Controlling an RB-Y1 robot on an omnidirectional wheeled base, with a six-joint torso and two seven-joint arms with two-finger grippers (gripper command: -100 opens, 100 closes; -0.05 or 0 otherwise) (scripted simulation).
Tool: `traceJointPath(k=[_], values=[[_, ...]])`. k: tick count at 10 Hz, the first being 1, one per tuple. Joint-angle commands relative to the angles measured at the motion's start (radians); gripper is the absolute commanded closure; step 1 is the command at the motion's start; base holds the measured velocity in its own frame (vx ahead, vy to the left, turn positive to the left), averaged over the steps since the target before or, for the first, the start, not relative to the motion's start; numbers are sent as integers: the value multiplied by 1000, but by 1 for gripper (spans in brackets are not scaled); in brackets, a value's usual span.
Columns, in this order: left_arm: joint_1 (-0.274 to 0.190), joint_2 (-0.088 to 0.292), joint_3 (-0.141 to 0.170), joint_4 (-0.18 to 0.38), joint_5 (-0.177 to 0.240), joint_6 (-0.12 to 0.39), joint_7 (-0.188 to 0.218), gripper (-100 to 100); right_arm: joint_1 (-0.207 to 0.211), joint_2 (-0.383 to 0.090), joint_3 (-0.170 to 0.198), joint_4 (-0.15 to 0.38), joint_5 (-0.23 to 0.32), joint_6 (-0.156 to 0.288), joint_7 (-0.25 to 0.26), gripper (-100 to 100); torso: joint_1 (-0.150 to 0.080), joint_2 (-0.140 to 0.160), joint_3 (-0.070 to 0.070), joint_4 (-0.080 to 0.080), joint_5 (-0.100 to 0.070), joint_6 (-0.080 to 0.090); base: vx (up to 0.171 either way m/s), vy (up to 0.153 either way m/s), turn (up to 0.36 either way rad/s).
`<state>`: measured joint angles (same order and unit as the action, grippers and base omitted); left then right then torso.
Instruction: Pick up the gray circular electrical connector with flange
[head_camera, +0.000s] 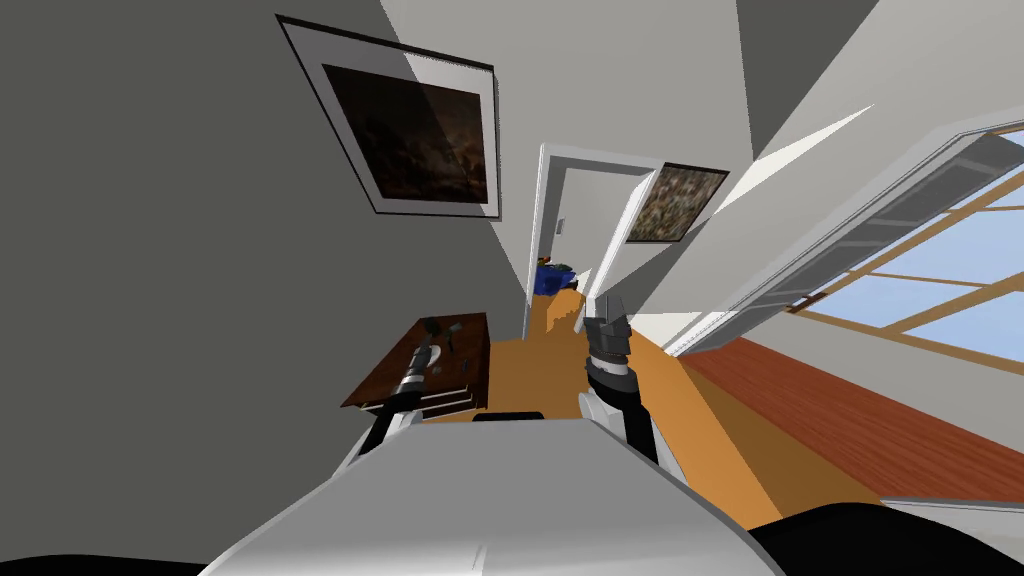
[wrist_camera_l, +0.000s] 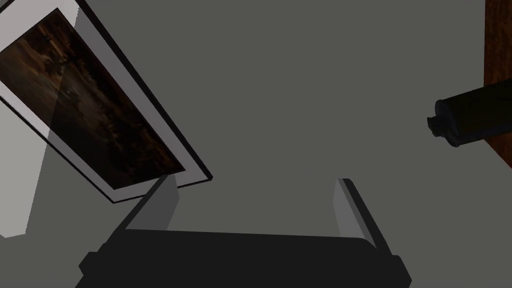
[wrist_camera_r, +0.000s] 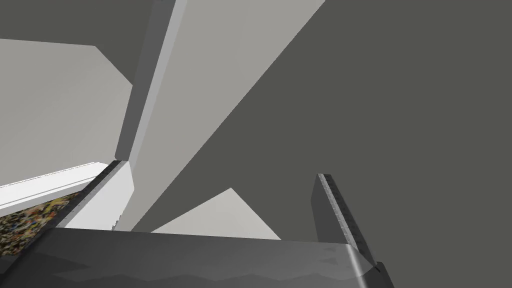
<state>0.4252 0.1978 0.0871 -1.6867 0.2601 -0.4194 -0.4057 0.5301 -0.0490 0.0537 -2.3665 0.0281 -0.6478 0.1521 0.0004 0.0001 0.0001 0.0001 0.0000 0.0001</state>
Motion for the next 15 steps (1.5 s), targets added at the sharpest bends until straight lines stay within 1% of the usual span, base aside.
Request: traceJointPath(k=[1,2,3,4,5,6,7,8,9,11,12,13,14,15], values=[[-2,3,3,47,13,2,-13,-100,0,0,0,0,0,0,0,0,0,0,0,0,0,0,0,0,-125],[-5,14,10,75,41,3,-30,-100,0,0,0,0,0,0,0,0,0,0,0,0,0,-1,-2,-6,-225],[-5,14,10,107,41,3,-30,-100,0,0,0,0,0,0,0,0,0,0,0,0,0,0,-3,-1,-130],[-5,14,10,109,41,3,-30,-100,0,0,0,0,0,0,0,0,0,0,0,0,0,-1,0,0,0],[-8,25,18,149,70,4,-48,-100,0,0,0,0,0,0,0,0,0,0,0,0,0,-1,-3,-10,-278],[-8,25,18,171,70,4,-48,-100,0,0,0,0,0,0,0,0,0,0,0,0,0,0,-5,0,-132],[-8,25,18,171,70,4,-48,-100,0,0,0,0,0,0,0,0,0,0,0,0,0,-1,-3,1,38],[-11,36,25,212,99,6,-66,-100,0,0,0,0,0,0,0,0,0,0,0,0,0,-1,-4,-9,-215],[-11,36,25,234,99,6,-66,-100,0,0,0,0,0,0,0,0,0,0,0,0,0,0,-5,-2,-158],[-15,56,41,321,159,9,-103,-100,0,0,0,0,0,0,0,0,0,0,0,0,0,0,-7,-6,-355],[-15,56,41,360,159,9,-103,-100,0,0,0,0,0,0,0,0,0,1,0,0,0,0,-7,4,-118],[-18,66,48,402,189,10,-122,-100,0,0,0,0,0,0,0,0,1,1,0,0,0,-1,-4,-4,-247],[-18,66,48,422,189,10,-122,-100,0,0,0,0,0,0,0,0,0,1,0,0,0,0,-2,1,-126],[-20,76,56,466,219,10,-141,-100,0,0,0,0,0,0,0,0,0,0,0,0,0,-1,0,-4,-212]])
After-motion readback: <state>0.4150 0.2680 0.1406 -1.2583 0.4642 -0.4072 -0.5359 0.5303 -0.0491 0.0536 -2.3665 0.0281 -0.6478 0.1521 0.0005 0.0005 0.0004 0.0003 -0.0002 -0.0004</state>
